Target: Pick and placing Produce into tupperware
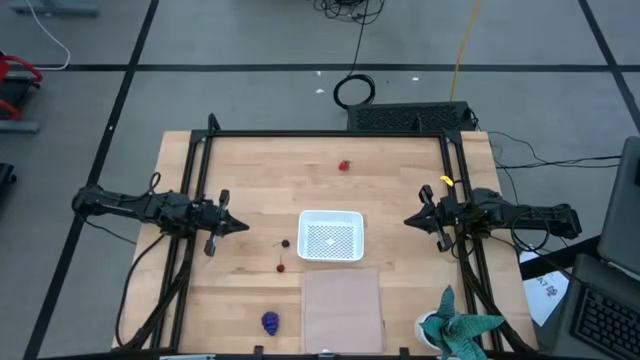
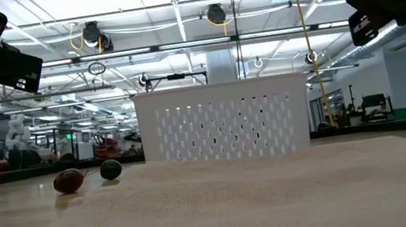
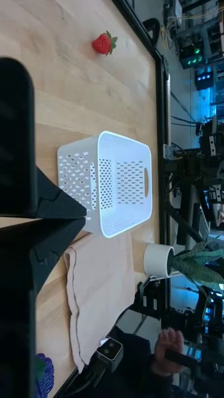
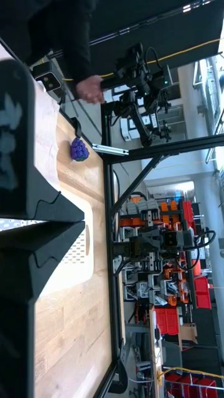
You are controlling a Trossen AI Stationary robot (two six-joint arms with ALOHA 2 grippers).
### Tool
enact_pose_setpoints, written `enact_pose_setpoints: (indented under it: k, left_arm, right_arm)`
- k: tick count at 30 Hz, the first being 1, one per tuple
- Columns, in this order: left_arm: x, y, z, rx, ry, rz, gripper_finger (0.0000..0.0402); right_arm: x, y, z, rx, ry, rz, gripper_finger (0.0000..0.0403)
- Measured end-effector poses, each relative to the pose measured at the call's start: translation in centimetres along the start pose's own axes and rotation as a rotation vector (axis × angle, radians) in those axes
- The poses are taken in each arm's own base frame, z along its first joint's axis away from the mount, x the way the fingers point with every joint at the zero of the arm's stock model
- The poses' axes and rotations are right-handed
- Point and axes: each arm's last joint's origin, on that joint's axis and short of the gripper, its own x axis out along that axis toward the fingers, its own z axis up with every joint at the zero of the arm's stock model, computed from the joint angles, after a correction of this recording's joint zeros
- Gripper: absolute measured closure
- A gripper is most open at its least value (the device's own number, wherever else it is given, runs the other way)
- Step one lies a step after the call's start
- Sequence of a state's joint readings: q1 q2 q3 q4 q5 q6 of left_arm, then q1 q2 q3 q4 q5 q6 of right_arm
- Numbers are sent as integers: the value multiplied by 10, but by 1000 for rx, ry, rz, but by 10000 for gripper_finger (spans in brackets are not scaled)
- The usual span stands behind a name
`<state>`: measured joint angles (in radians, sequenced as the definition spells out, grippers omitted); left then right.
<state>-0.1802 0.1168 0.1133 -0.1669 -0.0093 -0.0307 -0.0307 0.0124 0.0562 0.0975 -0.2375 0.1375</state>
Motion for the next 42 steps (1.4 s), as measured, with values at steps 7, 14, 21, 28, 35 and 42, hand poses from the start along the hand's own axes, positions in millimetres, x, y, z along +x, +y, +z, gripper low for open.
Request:
enact_pose_setpoints:
  k: [7,14,21,28,35,42]
  left_arm:
    - [0,0,1,0,-8,0,401]
    - [-1,0,11,-1,-115,-3,401]
    - [-1,0,13,-1,-137,-4,401]
    - [-1,0,13,-1,-135,-4,401]
    - [-1,2,17,31,-174,80,401]
    - [0,10,11,62,-102,372,401]
  right_arm:
    - [0,0,0,0,0,0,403]
    - [0,0,0,0,0,0,403]
    - [0,0,0,0,0,0,403]
    - [0,0,0,11,-3,0,403]
    - [0,0,0,6,-3,0,403]
    - [0,0,0,-72,-3,0,403]
